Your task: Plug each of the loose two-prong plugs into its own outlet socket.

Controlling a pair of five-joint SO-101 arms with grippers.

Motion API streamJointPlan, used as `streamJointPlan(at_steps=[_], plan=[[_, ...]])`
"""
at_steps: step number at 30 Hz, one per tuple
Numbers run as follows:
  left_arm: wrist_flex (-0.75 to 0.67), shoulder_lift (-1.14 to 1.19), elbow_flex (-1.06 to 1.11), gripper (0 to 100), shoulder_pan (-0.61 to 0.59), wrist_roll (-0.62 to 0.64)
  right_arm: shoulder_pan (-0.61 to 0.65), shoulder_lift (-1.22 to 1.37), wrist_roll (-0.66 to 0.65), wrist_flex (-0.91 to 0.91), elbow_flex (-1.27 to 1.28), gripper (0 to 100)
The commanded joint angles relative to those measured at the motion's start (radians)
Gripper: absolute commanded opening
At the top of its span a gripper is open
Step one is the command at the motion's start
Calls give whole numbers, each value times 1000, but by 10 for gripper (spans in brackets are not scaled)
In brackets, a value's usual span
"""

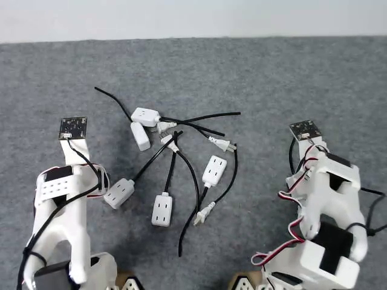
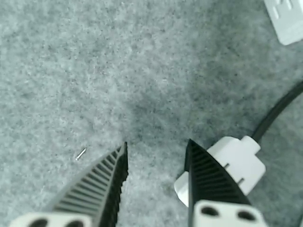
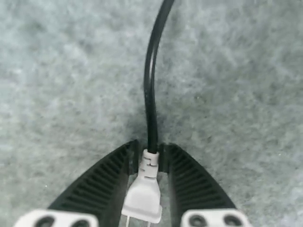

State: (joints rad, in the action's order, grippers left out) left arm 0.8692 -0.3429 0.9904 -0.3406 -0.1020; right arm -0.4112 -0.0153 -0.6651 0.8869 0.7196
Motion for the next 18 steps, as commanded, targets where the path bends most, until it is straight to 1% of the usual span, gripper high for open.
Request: streamJointPlan(at_steps=[1, 3, 7, 9, 11, 13, 18], plan=[[-26, -8, -24, 189, 8, -9, -15, -44, -8, 50, -3, 91], [-26, -8, -24, 189, 8, -9, -15, -107, -5, 102, -3, 101], [-26, -8, -24, 189, 8, -11, -10, -245, -8, 189, 17, 151], [-26, -8, -24, 189, 8, -11, -7, -294, -8, 179, 68, 145], [-26, -8, -24, 189, 8, -11, 1, -317, -8, 125, 120, 142], [-26, -8, -24, 189, 8, -11, 2, -308, -8, 73, 149, 143], [-26, -8, -24, 189, 8, -11, 5, -240, -5, 19, 140, 141]])
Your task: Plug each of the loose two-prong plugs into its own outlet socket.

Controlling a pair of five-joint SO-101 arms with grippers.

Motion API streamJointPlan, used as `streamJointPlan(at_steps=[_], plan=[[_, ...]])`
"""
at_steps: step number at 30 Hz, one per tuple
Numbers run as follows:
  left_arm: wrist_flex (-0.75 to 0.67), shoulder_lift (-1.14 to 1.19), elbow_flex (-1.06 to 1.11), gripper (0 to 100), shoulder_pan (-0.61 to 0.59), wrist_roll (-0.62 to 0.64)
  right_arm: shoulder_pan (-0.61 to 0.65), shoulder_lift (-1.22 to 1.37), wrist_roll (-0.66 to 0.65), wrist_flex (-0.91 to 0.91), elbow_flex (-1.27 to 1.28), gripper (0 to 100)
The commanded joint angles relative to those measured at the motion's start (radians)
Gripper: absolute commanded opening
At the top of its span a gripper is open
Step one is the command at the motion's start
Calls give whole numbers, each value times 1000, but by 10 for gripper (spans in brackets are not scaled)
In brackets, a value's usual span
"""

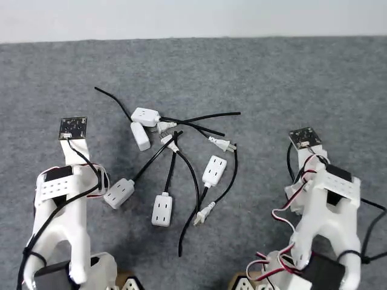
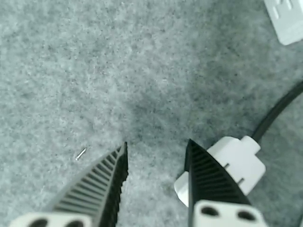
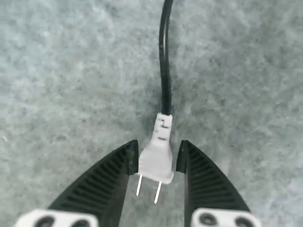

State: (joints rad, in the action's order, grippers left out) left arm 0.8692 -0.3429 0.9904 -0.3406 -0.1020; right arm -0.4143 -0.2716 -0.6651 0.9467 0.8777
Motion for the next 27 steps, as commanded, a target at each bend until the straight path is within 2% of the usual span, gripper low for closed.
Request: streamJointPlan(at_steps=[1, 15, 18, 22, 27], plan=[[-26, -8, -24, 189, 8, -11, 8, 30, -5, -53, -25, 140], [-26, -8, -22, 189, 8, -11, 5, 274, -11, -117, -164, 139], [-26, -8, -22, 189, 8, -11, 10, 265, -11, -113, -176, 132], [-26, -8, -22, 189, 8, -12, 12, 202, -11, -108, -176, 2], [-26, -8, -22, 189, 9, -12, 21, 87, -11, 5, -176, 9]])
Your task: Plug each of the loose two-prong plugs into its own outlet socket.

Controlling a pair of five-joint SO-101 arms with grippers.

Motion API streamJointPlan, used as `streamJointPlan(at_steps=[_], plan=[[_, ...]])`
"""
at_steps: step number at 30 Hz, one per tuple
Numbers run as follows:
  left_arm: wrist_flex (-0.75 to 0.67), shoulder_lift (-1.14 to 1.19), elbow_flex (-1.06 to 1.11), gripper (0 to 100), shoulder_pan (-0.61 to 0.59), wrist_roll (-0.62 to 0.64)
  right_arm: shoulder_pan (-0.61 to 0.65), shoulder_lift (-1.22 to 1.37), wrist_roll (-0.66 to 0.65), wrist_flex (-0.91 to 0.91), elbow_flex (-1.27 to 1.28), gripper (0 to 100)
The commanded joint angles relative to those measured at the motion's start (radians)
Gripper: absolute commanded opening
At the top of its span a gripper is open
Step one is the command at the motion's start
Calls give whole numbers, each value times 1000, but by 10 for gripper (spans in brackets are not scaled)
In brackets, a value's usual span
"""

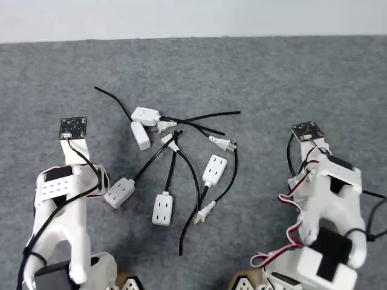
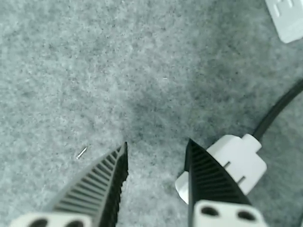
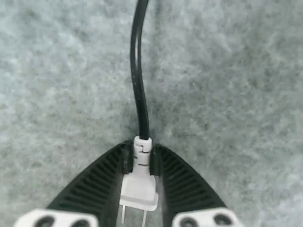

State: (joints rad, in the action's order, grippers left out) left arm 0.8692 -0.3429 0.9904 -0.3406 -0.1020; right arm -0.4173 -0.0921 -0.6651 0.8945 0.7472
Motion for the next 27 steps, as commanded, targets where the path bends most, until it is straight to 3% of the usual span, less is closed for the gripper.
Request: streamJointPlan(at_steps=[1, 11, 17, 27], plan=[[-26, -8, -22, 189, 9, -12, 31, -116, -11, 77, -46, 9], [-26, -8, -22, 189, 9, -12, 35, -133, -74, 71, -29, 18], [-26, -8, -22, 189, 9, -12, 41, -110, -91, 94, -32, 153], [-26, -8, -22, 189, 9, -12, 71, -243, -87, 182, -25, 24]])
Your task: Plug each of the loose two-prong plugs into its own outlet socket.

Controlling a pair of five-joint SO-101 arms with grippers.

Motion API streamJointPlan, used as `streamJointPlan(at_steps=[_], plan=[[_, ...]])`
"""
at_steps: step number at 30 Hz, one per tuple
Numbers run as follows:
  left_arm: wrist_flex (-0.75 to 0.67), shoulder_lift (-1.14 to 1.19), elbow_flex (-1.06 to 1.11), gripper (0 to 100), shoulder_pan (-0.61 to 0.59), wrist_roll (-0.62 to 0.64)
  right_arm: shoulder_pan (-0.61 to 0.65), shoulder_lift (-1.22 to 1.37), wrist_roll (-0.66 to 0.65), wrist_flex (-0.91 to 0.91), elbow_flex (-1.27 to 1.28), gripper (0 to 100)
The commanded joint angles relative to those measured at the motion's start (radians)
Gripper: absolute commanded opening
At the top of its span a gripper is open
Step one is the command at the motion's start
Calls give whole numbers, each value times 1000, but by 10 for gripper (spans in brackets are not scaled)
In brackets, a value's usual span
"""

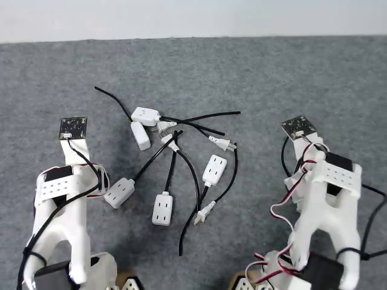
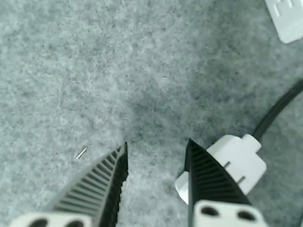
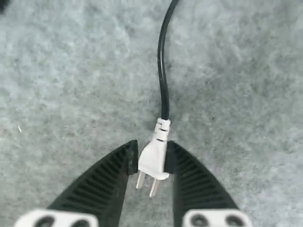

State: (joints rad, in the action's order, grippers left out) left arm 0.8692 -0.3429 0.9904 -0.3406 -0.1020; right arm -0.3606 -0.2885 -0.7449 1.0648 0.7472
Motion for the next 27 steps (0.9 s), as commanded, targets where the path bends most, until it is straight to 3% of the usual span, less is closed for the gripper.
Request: streamJointPlan(at_steps=[1, 8, 17, 27], plan=[[-26, -8, -22, 189, 9, -12, 15, -39, -8, 12, -25, 5], [-26, -8, -22, 189, 9, -12, -18, 19, -44, 10, 14, 8], [-26, -6, -22, 189, 9, -12, -168, 96, -158, -88, 46, 9], [-26, -3, -22, 189, 9, -12, -166, 160, -186, -174, 78, 10]])
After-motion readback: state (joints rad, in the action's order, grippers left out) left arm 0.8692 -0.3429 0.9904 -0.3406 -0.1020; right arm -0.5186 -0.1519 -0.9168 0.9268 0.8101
